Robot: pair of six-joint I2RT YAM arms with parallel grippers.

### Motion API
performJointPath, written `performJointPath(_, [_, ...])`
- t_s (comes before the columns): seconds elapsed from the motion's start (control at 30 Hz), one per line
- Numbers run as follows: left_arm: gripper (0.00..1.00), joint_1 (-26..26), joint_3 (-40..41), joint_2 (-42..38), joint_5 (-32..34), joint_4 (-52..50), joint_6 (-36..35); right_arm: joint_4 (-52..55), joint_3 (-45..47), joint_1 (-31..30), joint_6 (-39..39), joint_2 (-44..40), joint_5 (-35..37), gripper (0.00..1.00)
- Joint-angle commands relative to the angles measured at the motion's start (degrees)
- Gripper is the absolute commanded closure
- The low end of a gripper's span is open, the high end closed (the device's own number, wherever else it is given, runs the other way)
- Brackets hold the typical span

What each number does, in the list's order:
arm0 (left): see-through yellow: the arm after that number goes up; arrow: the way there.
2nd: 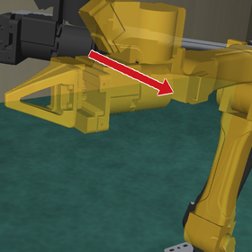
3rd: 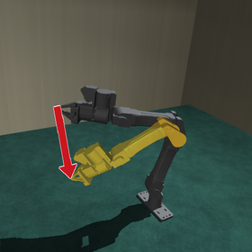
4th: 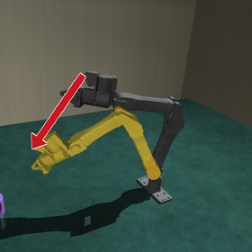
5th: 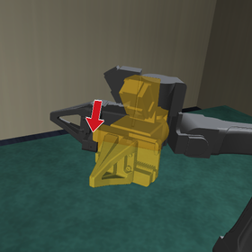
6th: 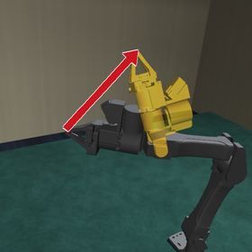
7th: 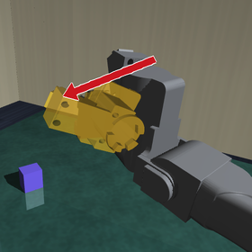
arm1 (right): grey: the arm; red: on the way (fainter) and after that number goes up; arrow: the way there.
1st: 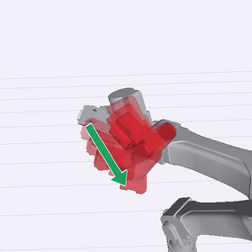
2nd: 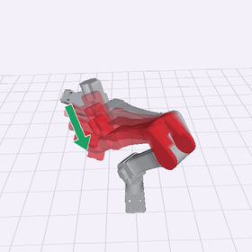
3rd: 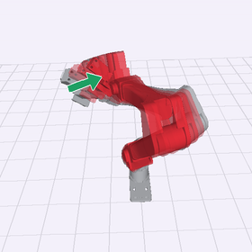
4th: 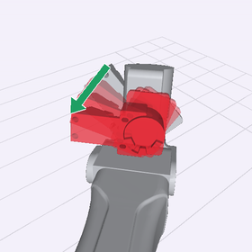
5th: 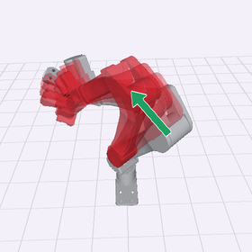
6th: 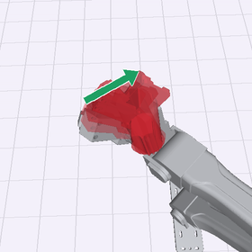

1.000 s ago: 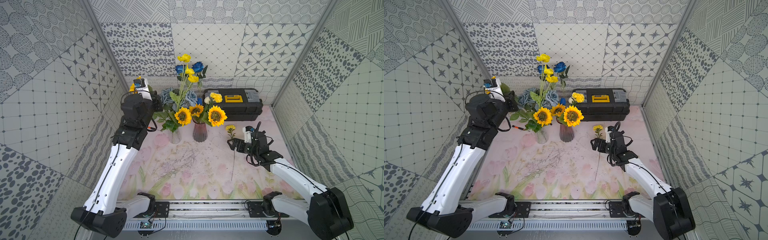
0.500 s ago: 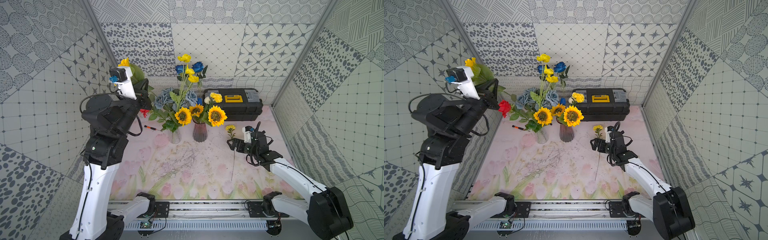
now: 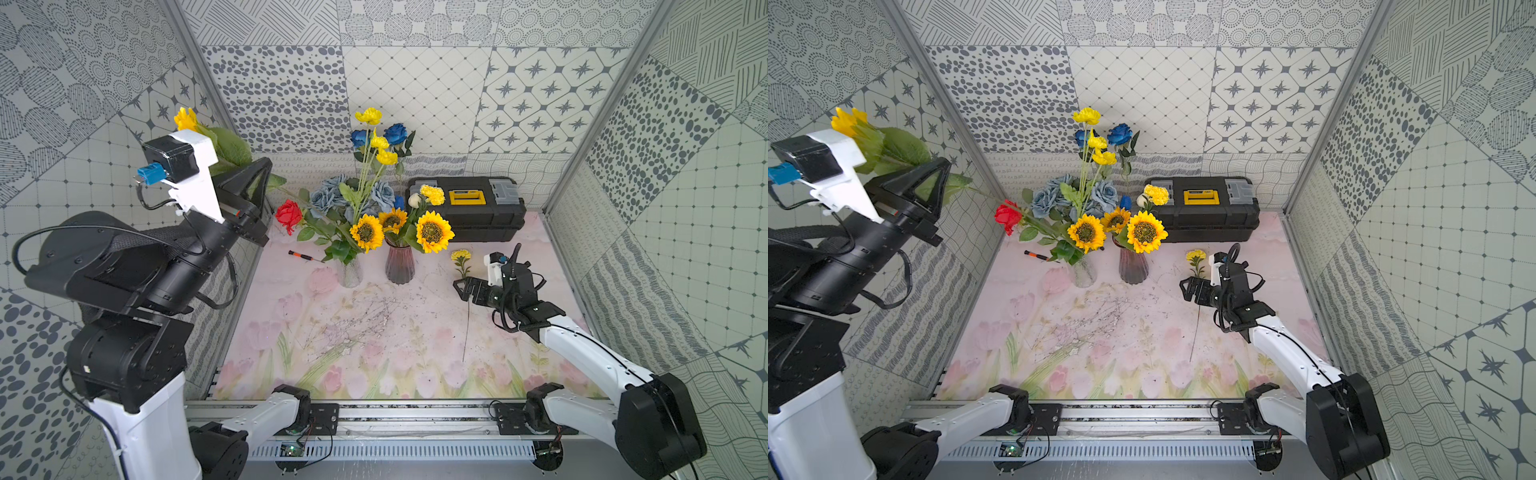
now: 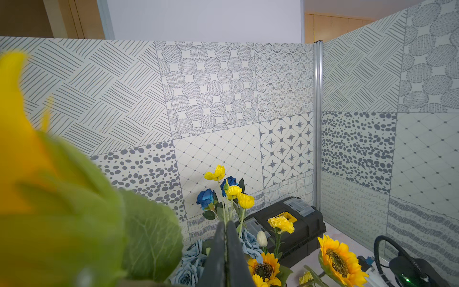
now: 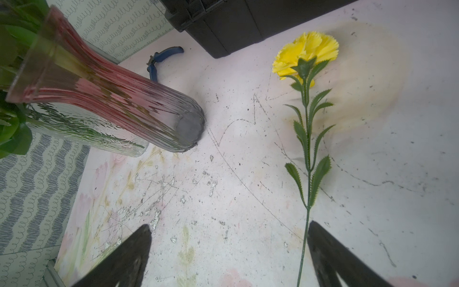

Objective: Pick out yellow flowers from the vase
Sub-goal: Pick up the flower from the vase.

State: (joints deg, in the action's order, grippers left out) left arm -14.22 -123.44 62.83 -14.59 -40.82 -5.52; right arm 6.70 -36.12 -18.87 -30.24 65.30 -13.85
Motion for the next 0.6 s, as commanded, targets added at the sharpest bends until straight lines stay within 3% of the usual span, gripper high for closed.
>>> performJointPath(0.0, [1.0, 0.11, -4.84, 0.86, -7.46, -10.62, -4.76, -0.99, -2.16, 0.24, -0.17, -0.32, -0.89, 0.02])
performJointPath(0.27, [1.0, 0.1, -4.88, 2.17, -20.39, -11.7, -2.15, -1.37, -2.59, -0.11, 2.04, -3.42, -3.29, 0.02])
performJointPath(0.57, [1.0, 0.1, 5.64, 2.56, -28.06, -11.56, -1.26, 6.65, -6.3, -0.11, 7.71, -10.29, 1.64, 0.02])
